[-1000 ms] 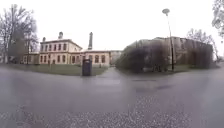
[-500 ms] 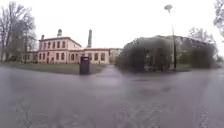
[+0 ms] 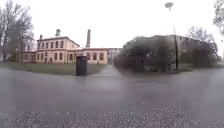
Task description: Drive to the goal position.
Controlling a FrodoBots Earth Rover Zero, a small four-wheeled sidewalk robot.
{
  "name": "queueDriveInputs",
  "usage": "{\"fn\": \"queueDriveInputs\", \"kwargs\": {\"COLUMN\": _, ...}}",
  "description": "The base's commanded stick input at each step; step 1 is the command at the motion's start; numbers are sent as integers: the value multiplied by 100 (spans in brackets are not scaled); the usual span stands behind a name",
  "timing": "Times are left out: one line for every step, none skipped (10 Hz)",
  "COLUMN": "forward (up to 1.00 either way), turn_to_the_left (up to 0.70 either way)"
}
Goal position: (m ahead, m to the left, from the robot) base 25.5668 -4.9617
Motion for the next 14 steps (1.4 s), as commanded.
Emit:
{"fn": "queueDriveInputs", "kwargs": {"forward": 85, "turn_to_the_left": 0}}
{"fn": "queueDriveInputs", "kwargs": {"forward": 85, "turn_to_the_left": 0}}
{"fn": "queueDriveInputs", "kwargs": {"forward": 85, "turn_to_the_left": 0}}
{"fn": "queueDriveInputs", "kwargs": {"forward": 85, "turn_to_the_left": 0}}
{"fn": "queueDriveInputs", "kwargs": {"forward": 85, "turn_to_the_left": 0}}
{"fn": "queueDriveInputs", "kwargs": {"forward": 85, "turn_to_the_left": 0}}
{"fn": "queueDriveInputs", "kwargs": {"forward": 85, "turn_to_the_left": 0}}
{"fn": "queueDriveInputs", "kwargs": {"forward": 85, "turn_to_the_left": 0}}
{"fn": "queueDriveInputs", "kwargs": {"forward": 85, "turn_to_the_left": 0}}
{"fn": "queueDriveInputs", "kwargs": {"forward": 85, "turn_to_the_left": 0}}
{"fn": "queueDriveInputs", "kwargs": {"forward": 85, "turn_to_the_left": 0}}
{"fn": "queueDriveInputs", "kwargs": {"forward": 85, "turn_to_the_left": 0}}
{"fn": "queueDriveInputs", "kwargs": {"forward": 85, "turn_to_the_left": 0}}
{"fn": "queueDriveInputs", "kwargs": {"forward": 85, "turn_to_the_left": 0}}
